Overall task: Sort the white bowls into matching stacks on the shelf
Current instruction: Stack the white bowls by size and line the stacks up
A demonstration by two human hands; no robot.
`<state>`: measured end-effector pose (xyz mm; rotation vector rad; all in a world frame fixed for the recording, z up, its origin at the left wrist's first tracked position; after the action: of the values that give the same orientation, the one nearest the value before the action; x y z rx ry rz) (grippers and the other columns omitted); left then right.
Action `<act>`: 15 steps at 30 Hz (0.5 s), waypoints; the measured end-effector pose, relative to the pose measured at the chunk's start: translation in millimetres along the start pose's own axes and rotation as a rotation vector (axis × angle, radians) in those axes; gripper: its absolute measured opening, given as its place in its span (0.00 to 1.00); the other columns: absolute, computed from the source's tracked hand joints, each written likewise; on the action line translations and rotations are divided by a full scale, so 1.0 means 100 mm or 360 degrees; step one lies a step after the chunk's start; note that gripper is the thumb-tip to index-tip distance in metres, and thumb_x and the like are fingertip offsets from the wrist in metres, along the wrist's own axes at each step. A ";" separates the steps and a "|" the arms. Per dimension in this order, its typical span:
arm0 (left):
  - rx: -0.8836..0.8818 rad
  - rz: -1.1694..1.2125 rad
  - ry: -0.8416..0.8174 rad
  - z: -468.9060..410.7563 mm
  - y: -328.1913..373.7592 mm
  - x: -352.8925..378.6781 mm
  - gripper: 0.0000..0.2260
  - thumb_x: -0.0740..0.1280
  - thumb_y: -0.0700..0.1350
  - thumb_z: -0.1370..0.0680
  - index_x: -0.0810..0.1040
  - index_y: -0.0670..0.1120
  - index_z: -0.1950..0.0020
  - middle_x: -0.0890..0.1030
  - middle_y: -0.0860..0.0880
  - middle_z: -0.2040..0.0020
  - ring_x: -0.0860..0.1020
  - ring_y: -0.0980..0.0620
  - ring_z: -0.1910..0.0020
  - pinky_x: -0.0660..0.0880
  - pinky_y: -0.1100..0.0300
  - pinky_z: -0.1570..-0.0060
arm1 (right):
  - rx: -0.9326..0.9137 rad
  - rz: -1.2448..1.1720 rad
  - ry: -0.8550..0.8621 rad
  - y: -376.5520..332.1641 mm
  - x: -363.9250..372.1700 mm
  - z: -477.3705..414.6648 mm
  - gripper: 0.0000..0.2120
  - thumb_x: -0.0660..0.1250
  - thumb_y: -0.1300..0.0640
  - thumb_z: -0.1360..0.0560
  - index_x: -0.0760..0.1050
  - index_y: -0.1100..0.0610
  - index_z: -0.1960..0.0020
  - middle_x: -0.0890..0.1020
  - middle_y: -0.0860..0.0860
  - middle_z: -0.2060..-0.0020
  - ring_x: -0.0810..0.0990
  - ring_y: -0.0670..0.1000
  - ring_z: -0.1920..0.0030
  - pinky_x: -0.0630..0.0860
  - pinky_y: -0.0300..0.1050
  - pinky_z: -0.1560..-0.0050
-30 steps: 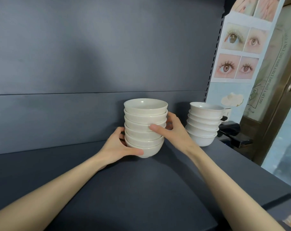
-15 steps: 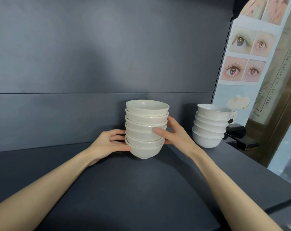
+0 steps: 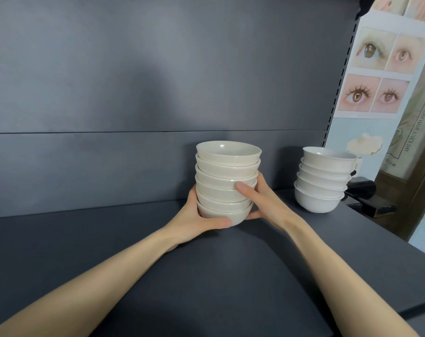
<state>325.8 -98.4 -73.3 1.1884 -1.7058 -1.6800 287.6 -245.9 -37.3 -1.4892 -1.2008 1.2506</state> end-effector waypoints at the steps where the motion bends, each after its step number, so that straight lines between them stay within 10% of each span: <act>1: 0.0001 0.0006 0.0004 -0.01 -0.01 0.01 0.52 0.80 0.52 0.42 0.51 0.59 0.26 0.72 0.62 0.34 0.72 0.62 0.36 0.72 0.59 0.36 | -0.0006 0.0004 0.0000 0.00 0.00 0.00 0.35 0.68 0.38 0.32 0.58 0.40 0.29 0.74 0.36 0.38 0.76 0.42 0.39 0.80 0.56 0.46; 15: -0.0008 0.0034 0.0241 0.04 0.10 -0.05 0.35 0.80 0.35 0.38 0.70 0.53 0.37 0.81 0.56 0.44 0.80 0.63 0.49 0.77 0.68 0.55 | -0.0043 -0.0077 0.0056 -0.05 -0.03 0.05 0.35 0.73 0.41 0.33 0.63 0.45 0.30 0.77 0.39 0.40 0.78 0.43 0.42 0.82 0.50 0.53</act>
<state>323.0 -93.1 -63.0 1.2569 -1.6158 -1.5396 281.6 -247.5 -32.8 -1.4871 -1.2275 1.1756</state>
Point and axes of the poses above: each hand's wrist, its own z-axis away from the middle knuckle, its own x-axis out of the palm, y = z × x, the point moved 8 cm from there along -z, towards the middle knuckle
